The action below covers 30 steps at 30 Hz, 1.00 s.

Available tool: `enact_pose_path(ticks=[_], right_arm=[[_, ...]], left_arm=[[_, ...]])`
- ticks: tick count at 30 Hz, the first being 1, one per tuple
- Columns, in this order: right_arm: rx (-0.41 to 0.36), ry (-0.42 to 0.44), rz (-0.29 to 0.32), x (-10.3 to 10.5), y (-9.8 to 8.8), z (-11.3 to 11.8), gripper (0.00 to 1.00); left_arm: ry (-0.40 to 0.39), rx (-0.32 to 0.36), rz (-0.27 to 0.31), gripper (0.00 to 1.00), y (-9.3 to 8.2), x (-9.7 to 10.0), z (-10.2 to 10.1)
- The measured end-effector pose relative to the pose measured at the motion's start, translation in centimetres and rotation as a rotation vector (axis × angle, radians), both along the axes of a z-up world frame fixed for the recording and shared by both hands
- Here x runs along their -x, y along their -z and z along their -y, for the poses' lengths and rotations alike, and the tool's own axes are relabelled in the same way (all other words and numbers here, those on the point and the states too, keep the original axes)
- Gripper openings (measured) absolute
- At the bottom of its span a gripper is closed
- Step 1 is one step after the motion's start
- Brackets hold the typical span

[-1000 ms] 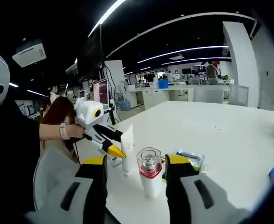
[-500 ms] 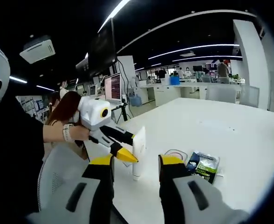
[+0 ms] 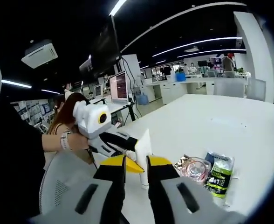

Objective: Arrange the skincare products in the storage area until every visible bottle or jar stands upright without overlapping.

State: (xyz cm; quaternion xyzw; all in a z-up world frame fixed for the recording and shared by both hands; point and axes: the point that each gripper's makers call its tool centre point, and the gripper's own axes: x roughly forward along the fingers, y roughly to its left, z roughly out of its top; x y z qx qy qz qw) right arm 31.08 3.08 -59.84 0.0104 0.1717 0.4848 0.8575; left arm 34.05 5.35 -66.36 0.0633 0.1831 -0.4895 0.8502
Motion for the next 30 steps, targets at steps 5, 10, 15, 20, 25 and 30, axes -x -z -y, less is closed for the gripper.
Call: enact_pose_path(ticks=[5, 10, 15, 20, 25, 30], right_arm=[[0.038, -0.017, 0.001, -0.1, 0.8, -0.8, 0.16], [0.059, -0.047, 0.008, 0.0, 1.2, -1.9, 0.17], [0.063, -0.058, 0.011, 0.0, 1.3, -2.7, 0.15], [0.085, -0.059, 0.023, -0.3, 1.6, -3.3, 0.12], [0.086, -0.067, 0.024, -0.3, 1.6, -3.8, 0.11], [0.094, -0.071, 0.021, -0.4, 1.7, -3.9, 0.1]], left_arm=[[-0.009, 0.007, 0.003, 0.27, 0.0, 0.2, -0.1], [-0.024, 0.024, 0.002, 0.27, 0.0, 0.4, -0.6], [-0.027, 0.018, 0.011, 0.27, 0.0, 0.7, -0.7], [-0.034, 0.02, 0.011, 0.27, 0.0, 0.7, -1.0], [-0.035, 0.02, 0.012, 0.27, 0.0, 0.8, -1.1], [-0.036, 0.019, 0.014, 0.27, 0.0, 0.8, -1.2]])
